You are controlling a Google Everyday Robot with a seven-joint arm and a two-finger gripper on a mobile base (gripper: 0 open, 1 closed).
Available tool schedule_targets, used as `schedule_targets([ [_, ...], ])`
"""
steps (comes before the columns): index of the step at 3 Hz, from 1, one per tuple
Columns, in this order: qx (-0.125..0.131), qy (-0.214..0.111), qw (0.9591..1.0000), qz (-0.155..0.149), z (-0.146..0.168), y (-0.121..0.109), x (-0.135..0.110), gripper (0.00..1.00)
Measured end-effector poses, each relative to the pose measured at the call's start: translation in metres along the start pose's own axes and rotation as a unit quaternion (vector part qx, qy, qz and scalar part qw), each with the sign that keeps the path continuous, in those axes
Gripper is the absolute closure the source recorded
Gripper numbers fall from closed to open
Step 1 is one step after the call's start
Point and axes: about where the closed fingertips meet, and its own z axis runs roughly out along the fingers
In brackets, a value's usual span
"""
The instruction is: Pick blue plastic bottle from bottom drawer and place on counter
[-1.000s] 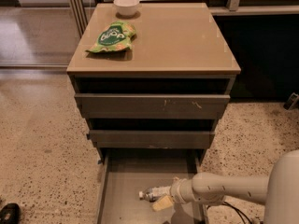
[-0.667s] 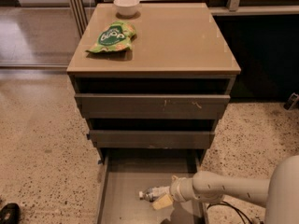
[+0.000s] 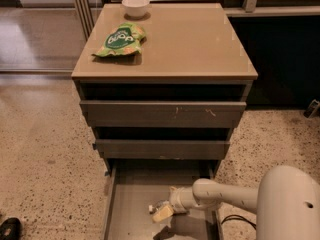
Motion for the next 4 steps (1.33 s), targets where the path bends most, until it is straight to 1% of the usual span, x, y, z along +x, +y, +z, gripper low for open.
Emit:
schedule_targets([
  [1,-0.021,0.012,0.9997,-0.01,0.029,0.007,0.01,0.0],
  [2,-0.021,0.012,0.9997,-0.01,0.029,0.007,0.01,0.0],
  [3,-0.018,0.034,0.9991,0.017,0.046,0.0,0.028,0.0],
  [4,-0.005,0.052,0.9958,0.075,0.065,-0.016,0.061,0.0],
])
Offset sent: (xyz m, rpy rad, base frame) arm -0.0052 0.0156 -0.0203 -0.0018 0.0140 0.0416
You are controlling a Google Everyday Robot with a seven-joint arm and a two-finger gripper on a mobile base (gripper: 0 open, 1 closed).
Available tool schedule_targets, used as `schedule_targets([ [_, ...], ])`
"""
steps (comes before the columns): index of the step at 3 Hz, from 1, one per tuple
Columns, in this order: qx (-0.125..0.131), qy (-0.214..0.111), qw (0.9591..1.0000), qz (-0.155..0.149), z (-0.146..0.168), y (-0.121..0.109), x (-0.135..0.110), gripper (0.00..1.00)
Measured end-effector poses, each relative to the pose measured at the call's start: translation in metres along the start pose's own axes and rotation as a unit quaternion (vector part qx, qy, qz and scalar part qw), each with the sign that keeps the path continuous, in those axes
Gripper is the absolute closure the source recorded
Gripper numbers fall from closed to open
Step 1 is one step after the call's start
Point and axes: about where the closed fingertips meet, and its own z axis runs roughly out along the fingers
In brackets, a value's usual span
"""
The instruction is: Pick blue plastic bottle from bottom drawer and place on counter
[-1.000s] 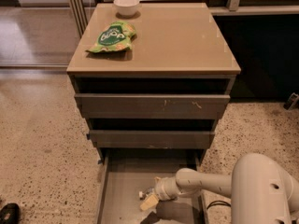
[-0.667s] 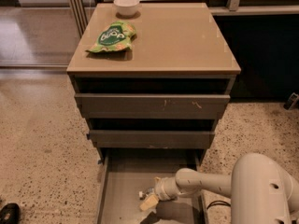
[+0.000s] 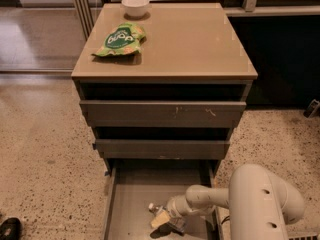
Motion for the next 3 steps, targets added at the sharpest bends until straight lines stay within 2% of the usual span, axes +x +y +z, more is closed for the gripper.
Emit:
schedule_targets([
  [1,0.0,0.0,1.0,0.0,0.0,0.0,0.0,0.0],
  [2,0.013,0.015,0.9998,-0.004,0.003,0.0015,-0.0001,0.0],
  [3,0.039,0.036,0.9986,-0.002,0.0038,0.0001,0.002,0.0],
])
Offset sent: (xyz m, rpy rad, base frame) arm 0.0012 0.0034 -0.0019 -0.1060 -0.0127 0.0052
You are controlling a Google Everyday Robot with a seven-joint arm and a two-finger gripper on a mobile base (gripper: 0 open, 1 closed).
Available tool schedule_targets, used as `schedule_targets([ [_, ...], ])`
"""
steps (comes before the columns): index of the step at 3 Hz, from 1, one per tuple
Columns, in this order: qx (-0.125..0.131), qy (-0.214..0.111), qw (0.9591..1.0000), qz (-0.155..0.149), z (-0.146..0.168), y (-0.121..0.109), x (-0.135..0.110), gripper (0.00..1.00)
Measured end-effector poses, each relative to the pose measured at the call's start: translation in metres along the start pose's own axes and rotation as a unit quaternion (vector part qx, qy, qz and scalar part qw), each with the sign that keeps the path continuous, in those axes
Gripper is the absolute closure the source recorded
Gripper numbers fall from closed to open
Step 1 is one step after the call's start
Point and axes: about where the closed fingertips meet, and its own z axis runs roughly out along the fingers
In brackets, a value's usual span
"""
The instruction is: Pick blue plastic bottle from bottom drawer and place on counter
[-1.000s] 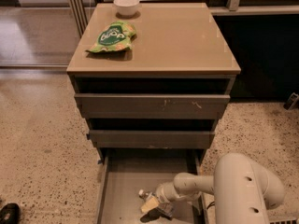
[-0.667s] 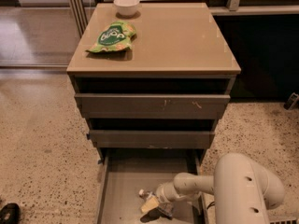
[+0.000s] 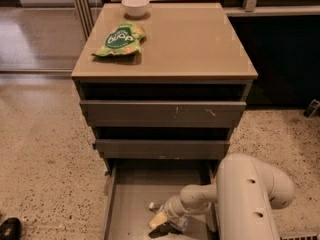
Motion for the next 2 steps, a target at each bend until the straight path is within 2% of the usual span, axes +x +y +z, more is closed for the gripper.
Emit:
schedule_targets([
  [1,0.0,0.0,1.0,0.0,0.0,0.0,0.0,0.0],
  [2,-0.002,0.022,0.9997,0.013,0.011,-0.002,0.018,0.0],
])
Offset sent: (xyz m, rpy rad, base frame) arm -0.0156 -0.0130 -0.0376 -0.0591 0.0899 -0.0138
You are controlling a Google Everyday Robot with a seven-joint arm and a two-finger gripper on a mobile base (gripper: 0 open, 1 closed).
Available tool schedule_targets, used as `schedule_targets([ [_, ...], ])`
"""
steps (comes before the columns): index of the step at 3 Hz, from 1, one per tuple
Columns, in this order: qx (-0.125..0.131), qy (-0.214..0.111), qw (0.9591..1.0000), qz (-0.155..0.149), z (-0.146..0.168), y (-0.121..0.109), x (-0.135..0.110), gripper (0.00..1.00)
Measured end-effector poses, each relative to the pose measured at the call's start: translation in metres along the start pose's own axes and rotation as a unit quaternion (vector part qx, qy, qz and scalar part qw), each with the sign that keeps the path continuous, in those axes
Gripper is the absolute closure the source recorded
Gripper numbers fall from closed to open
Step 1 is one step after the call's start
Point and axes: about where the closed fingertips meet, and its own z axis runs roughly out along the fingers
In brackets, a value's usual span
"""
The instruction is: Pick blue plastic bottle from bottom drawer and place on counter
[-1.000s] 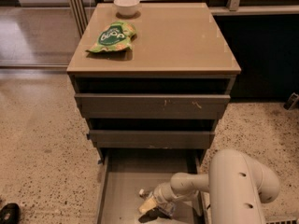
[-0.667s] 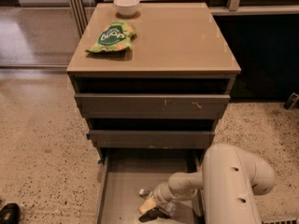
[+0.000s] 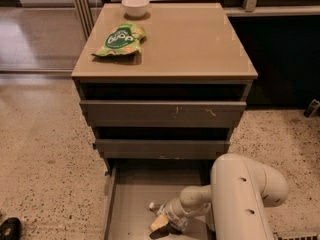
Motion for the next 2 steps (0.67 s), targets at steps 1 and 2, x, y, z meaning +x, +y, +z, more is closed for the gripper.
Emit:
schedule_targets([
  [1,0.0,0.0,1.0,0.0,0.0,0.0,0.0,0.0],
  [2,0.0,0.0,1.0,0.0,0.0001,0.0001,0.0,0.18],
])
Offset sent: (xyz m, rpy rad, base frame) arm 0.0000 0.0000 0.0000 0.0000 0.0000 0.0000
